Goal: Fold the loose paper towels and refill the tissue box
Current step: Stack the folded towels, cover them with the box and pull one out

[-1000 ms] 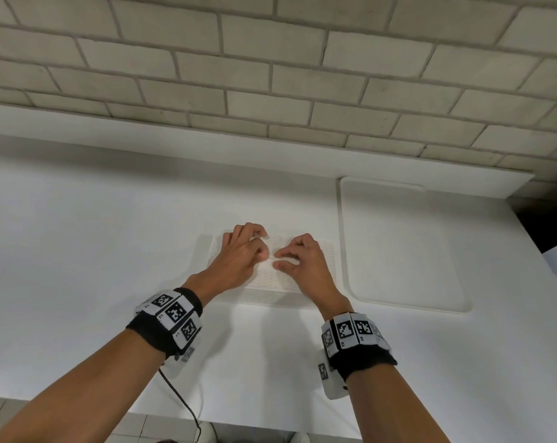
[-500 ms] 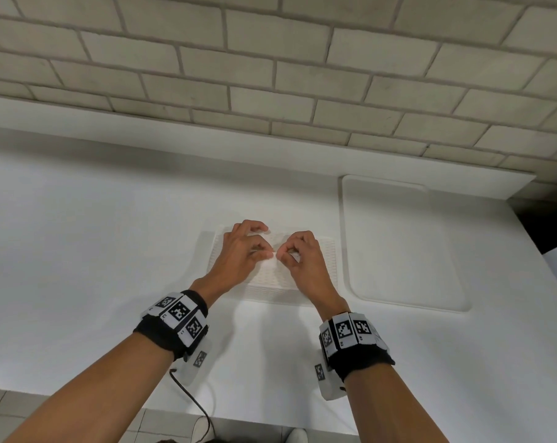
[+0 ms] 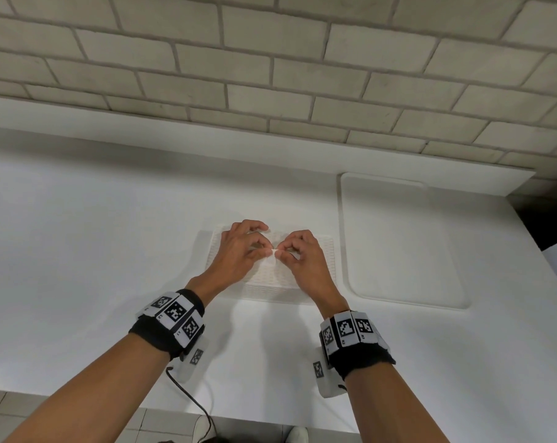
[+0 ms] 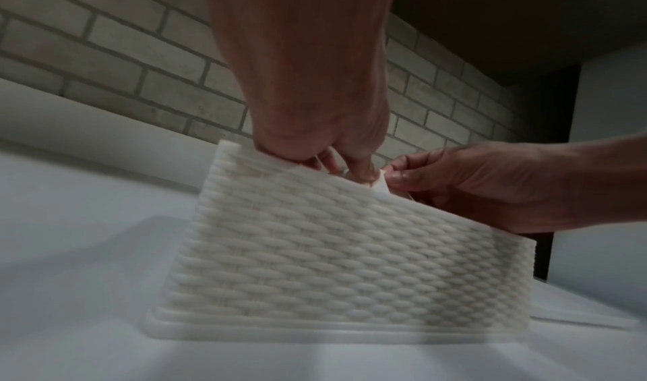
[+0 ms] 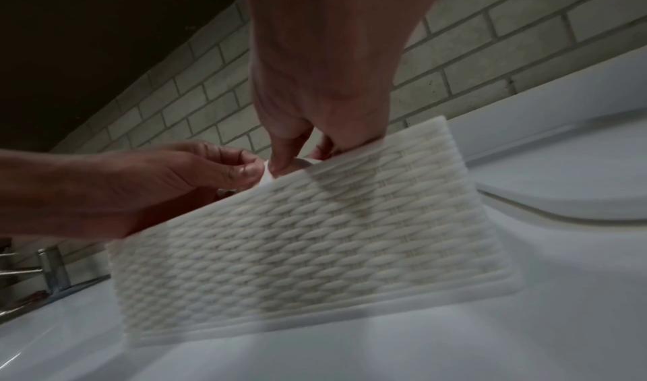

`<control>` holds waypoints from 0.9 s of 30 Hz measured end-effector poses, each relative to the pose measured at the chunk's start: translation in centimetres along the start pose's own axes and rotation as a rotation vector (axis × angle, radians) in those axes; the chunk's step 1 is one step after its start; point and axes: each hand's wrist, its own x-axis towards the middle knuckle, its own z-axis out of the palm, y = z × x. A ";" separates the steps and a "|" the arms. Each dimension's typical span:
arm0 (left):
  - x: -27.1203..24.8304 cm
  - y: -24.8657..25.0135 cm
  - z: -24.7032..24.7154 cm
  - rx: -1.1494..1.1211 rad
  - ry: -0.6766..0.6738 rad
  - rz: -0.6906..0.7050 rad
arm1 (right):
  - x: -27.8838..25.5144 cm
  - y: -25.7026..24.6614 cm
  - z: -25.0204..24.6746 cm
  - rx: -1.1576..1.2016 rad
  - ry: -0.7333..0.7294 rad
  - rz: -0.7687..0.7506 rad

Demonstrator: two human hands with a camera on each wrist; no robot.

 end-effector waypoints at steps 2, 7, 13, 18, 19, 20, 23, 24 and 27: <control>0.0 0.1 -0.7 0.003 0.013 -0.006 | -0.2 -0.3 -0.7 0.030 0.014 0.004; -0.8 -1.9 -3.5 -0.059 0.259 -0.317 | -1.3 1.0 -2.9 -0.060 0.512 0.058; -1.6 -1.2 -3.2 -0.611 0.139 -0.848 | -1.4 2.6 -2.8 0.292 0.420 0.561; -0.3 -0.8 -3.0 -0.640 0.164 -0.884 | -0.5 3.0 -2.8 0.306 0.417 0.590; -0.2 -0.9 -2.9 -0.641 0.159 -0.884 | -0.4 2.9 -3.0 0.301 0.411 0.587; 0.0 -1.1 -2.9 -0.644 0.157 -0.883 | -0.3 2.8 -3.1 0.298 0.405 0.585; 0.2 -1.4 -2.7 -0.662 0.163 -0.882 | 0.0 2.7 -3.2 0.310 0.406 0.568; 0.2 -1.2 -2.8 -0.658 0.163 -0.881 | -0.1 2.6 -3.2 0.310 0.410 0.572; 0.4 -1.0 -3.0 -0.651 0.154 -0.856 | 0.1 2.7 -3.2 0.307 0.403 0.574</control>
